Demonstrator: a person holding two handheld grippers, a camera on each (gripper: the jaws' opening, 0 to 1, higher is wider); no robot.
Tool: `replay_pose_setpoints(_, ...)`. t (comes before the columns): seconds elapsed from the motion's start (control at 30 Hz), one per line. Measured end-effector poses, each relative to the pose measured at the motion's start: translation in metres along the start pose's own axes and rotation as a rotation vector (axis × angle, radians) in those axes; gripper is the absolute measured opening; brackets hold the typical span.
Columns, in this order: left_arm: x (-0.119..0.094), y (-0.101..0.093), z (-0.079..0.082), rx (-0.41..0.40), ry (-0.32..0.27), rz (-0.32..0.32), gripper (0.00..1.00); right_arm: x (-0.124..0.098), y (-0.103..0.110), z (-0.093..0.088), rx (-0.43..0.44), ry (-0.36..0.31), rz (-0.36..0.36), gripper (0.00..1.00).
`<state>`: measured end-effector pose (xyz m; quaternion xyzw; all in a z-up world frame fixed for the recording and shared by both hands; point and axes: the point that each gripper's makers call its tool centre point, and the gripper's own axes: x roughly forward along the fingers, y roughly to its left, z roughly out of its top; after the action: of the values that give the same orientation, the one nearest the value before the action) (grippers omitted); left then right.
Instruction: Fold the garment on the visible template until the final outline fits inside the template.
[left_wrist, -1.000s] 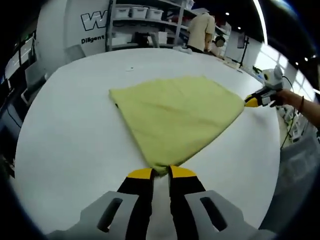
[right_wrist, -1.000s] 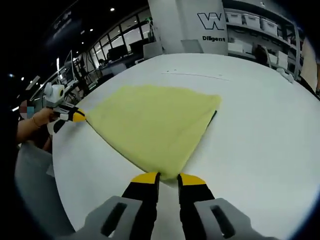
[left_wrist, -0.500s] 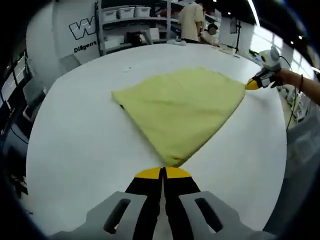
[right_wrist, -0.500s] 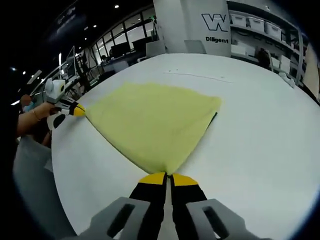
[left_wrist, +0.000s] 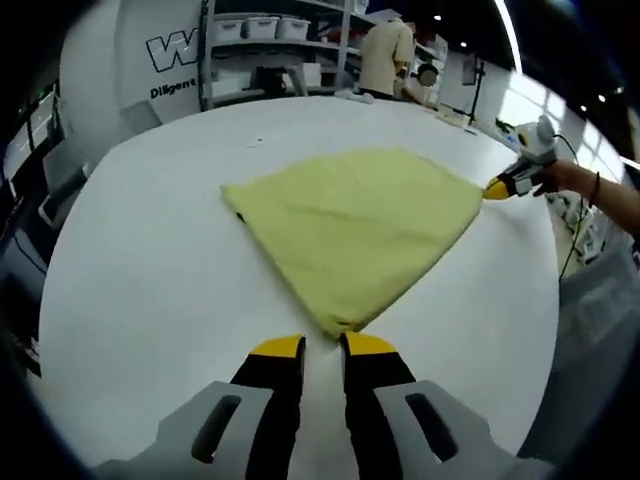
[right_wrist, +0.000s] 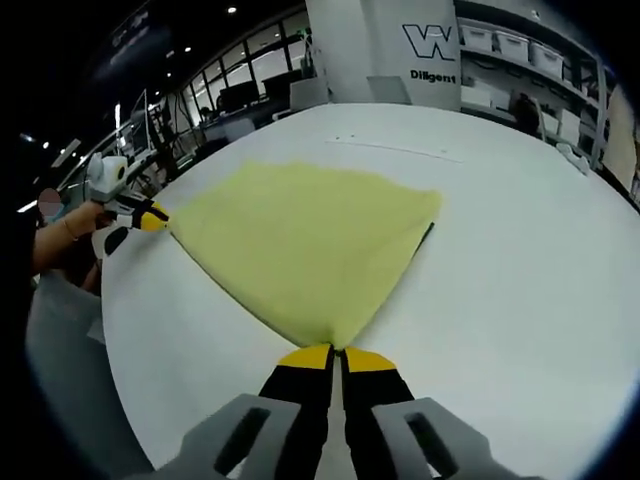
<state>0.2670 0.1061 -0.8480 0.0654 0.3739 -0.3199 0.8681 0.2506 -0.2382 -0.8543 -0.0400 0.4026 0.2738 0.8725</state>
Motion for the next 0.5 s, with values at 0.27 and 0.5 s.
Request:
replay_pose_setpoints(0.27,0.007,-0.006,0.0,-0.009,0.005,-0.021,0.13,0.001,0.0,-0.001,0.008,0.005,0.0,0.0)
replay_pose_setpoints(0.5,0.014,-0.009,0.0,0.027,0.008,-0.028,0.0,0.001,0.0,-0.001,0.011,0.004,0.002,0.0)
